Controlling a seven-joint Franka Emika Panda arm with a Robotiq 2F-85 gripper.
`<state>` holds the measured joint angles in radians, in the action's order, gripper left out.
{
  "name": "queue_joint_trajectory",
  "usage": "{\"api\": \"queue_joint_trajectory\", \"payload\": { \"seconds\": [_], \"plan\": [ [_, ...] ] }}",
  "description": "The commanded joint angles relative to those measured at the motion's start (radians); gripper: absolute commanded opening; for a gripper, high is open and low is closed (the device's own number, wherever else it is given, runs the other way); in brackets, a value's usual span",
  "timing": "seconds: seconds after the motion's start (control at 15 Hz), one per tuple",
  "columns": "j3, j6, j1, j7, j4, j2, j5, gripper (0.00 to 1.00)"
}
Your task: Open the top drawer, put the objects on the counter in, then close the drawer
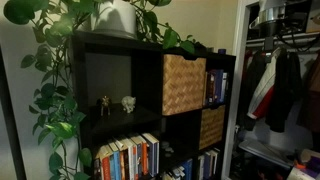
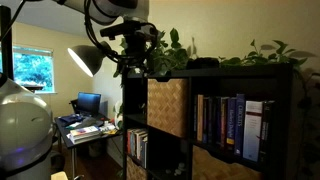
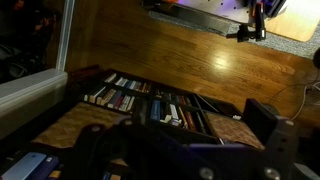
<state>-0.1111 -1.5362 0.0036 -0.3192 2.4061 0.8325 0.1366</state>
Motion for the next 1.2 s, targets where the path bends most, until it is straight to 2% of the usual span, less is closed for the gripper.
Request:
{"api": "queue_joint_trajectory", "payload": {
  "seconds": [0.0,0.4,0.53,0.8,1.13],
  "plan": [
    [-0.008,0.003,0.013,0.007,-0.003,0.000,0.005,1.00],
    [-0.003,-0.004,0.010,0.018,-0.001,-0.003,0.006,1.00],
    [0.014,-0.060,0.000,0.073,0.013,-0.017,0.004,1.00],
    [0.044,-0.234,-0.017,0.245,0.054,-0.072,-0.052,1.00],
    [0.147,-0.478,-0.044,0.516,0.108,-0.172,-0.065,1.00]
  ]
}}
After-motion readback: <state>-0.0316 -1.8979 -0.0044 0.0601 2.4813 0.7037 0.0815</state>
